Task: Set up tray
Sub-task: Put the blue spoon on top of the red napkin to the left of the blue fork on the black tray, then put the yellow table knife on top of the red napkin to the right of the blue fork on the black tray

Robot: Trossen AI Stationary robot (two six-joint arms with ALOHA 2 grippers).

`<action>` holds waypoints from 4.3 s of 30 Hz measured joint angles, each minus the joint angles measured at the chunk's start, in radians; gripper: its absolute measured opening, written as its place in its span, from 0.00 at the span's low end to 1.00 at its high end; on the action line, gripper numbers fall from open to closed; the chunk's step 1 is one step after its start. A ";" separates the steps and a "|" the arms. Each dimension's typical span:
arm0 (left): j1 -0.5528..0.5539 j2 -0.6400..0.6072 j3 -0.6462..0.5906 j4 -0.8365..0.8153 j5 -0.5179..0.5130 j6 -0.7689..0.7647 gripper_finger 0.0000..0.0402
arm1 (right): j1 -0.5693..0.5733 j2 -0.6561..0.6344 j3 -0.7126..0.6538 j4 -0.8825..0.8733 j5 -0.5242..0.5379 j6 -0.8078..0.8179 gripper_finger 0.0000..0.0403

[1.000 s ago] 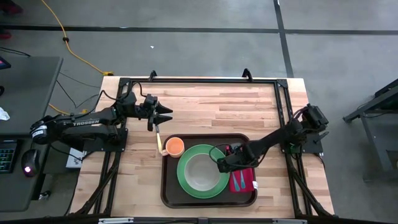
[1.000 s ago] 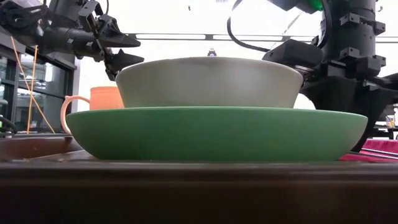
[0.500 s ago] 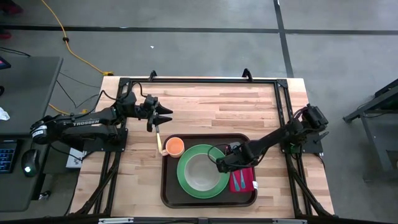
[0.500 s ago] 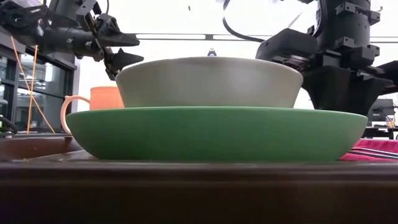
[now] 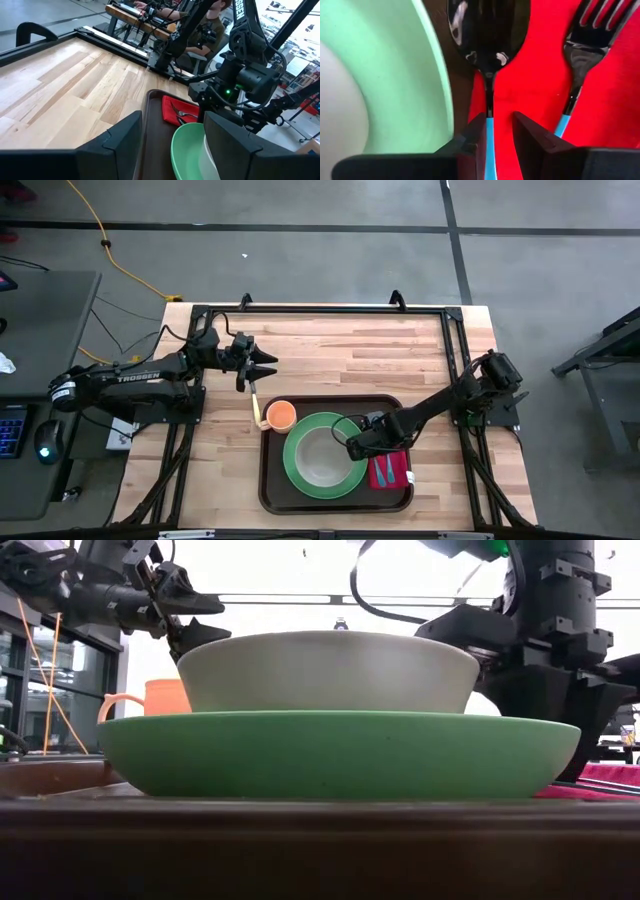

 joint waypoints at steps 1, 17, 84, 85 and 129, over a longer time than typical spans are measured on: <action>0.000 0.000 0.000 0.000 0.000 0.000 0.61 | 0.000 0.000 0.000 -0.003 0.000 0.000 0.18; 0.000 0.000 0.000 0.000 -0.001 -0.003 0.61 | 0.000 0.000 0.000 -0.048 0.028 0.043 0.18; 0.000 -0.453 0.000 -0.786 -0.173 -0.698 0.61 | -0.501 -0.647 0.000 0.005 0.563 -1.018 0.18; 0.000 -0.453 0.000 -0.787 -0.164 -0.738 0.61 | -0.514 -0.651 0.000 0.016 0.553 -1.042 0.18; 0.000 -0.142 0.094 -1.135 -0.180 -1.062 0.61 | -0.732 -0.978 -0.008 -0.070 0.451 -1.401 0.18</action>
